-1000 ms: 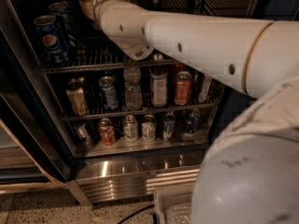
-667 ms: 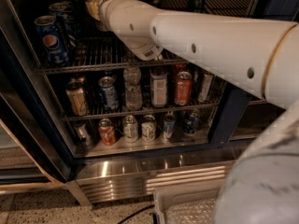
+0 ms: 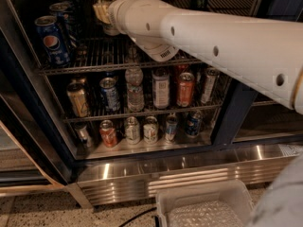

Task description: Pick 7up can from top shelf of fridge

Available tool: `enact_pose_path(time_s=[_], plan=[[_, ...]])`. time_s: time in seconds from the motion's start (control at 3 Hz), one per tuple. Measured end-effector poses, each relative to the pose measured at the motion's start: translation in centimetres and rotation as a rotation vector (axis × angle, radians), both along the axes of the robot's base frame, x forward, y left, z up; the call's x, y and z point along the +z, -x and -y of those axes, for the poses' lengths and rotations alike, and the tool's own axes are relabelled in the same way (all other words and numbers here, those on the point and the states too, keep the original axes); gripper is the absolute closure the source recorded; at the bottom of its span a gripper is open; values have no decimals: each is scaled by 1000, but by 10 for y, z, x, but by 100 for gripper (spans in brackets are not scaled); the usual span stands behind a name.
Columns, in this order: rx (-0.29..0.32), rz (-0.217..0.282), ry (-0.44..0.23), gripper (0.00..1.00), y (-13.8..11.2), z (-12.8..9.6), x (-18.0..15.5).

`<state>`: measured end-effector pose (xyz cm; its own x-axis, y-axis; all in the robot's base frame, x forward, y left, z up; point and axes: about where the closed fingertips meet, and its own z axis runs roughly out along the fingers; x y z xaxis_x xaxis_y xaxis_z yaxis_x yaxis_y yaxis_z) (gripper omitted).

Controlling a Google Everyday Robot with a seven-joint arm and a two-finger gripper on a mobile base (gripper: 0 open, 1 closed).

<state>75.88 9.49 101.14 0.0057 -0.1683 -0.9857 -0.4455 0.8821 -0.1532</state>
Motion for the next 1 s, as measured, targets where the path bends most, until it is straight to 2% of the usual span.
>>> enact_pose_path(time_s=[1.0], plan=[[143,-50,31,100,17,9,-1]])
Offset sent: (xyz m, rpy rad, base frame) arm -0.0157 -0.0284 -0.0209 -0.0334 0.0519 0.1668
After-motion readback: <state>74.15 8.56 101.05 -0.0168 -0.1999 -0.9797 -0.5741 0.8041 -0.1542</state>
